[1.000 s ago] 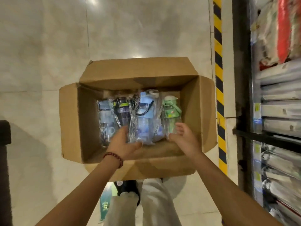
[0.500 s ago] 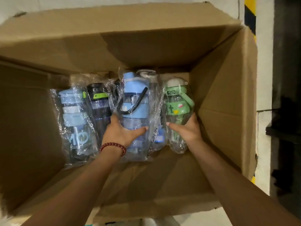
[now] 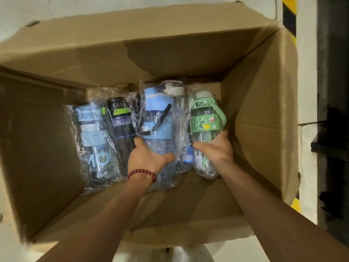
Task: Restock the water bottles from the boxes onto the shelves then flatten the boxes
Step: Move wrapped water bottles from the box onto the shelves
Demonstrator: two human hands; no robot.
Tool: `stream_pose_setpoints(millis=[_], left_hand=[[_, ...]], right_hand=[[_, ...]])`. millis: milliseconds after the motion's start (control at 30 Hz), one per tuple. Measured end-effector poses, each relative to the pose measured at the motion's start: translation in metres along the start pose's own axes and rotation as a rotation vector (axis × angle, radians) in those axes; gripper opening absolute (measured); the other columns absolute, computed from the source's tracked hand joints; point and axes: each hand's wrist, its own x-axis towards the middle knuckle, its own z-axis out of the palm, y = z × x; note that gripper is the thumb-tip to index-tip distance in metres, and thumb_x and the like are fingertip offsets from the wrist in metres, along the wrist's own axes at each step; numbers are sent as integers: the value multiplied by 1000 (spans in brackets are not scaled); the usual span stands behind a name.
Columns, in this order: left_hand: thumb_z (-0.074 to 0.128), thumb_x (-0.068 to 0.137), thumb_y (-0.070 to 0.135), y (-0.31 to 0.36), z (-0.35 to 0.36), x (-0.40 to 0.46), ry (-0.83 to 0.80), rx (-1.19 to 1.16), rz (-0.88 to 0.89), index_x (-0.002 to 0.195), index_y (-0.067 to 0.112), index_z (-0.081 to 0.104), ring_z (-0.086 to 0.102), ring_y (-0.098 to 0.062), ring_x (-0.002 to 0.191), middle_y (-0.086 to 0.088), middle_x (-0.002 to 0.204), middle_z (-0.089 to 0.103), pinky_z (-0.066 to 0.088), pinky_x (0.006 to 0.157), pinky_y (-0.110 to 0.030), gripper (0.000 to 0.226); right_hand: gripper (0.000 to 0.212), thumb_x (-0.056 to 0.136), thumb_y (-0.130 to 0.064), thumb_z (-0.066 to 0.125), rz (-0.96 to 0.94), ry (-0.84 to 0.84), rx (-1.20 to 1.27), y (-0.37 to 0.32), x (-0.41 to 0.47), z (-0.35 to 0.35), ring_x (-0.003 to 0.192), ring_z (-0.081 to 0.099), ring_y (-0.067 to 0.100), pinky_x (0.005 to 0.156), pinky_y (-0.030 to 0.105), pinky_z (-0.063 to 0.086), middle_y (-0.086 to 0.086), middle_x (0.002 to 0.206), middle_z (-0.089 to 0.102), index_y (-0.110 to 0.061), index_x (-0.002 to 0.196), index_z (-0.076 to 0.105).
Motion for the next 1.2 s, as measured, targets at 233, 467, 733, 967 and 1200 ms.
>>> stream_pose_setpoints(millis=[233, 467, 733, 967, 1200], left_hand=[[84, 60, 25, 0, -63, -71, 6, -202, -57, 136, 8, 30, 54, -33, 110, -15, 129, 51, 49, 88, -40, 94], [75, 33, 44, 55, -151, -180, 32, -351, 50, 130, 15, 36, 58, -29, 101, -10, 119, 55, 52, 86, -48, 108], [89, 54, 12, 146, -266, -317, 121, -440, 485, 136, 15, 36, 55, -16, 102, 1, 113, 54, 48, 88, -33, 98], [74, 34, 46, 200, -344, -441, 38, -415, 856, 118, 13, 50, 62, -12, 96, 0, 108, 63, 50, 71, -18, 94], [81, 41, 34, 242, -407, -541, -68, -383, 1200, 122, 15, 52, 63, -19, 106, -4, 115, 64, 53, 88, -44, 88]], right_hand=[[95, 50, -38, 79, 45, -63, 157, -22, -83, -38, 103, 59, 27, 87, 41, 52, 7, 120, 57, -12, 131, 36], [74, 71, -17, 77, -44, -139, 348, -63, -204, -136, 88, 51, 15, 71, 26, 41, -2, 109, 53, -14, 131, 34], [92, 54, -30, 81, -184, 15, 618, -102, -341, -275, 106, 57, 24, 82, 34, 47, 5, 122, 56, -15, 134, 38], [48, 72, -4, 77, -392, 140, 838, -111, -452, -378, 88, 67, 7, 73, 23, 52, -3, 102, 67, -25, 108, 53], [46, 76, -8, 76, -491, 347, 1067, -95, -543, -449, 97, 63, 19, 84, 38, 52, -1, 105, 63, -25, 109, 49]])
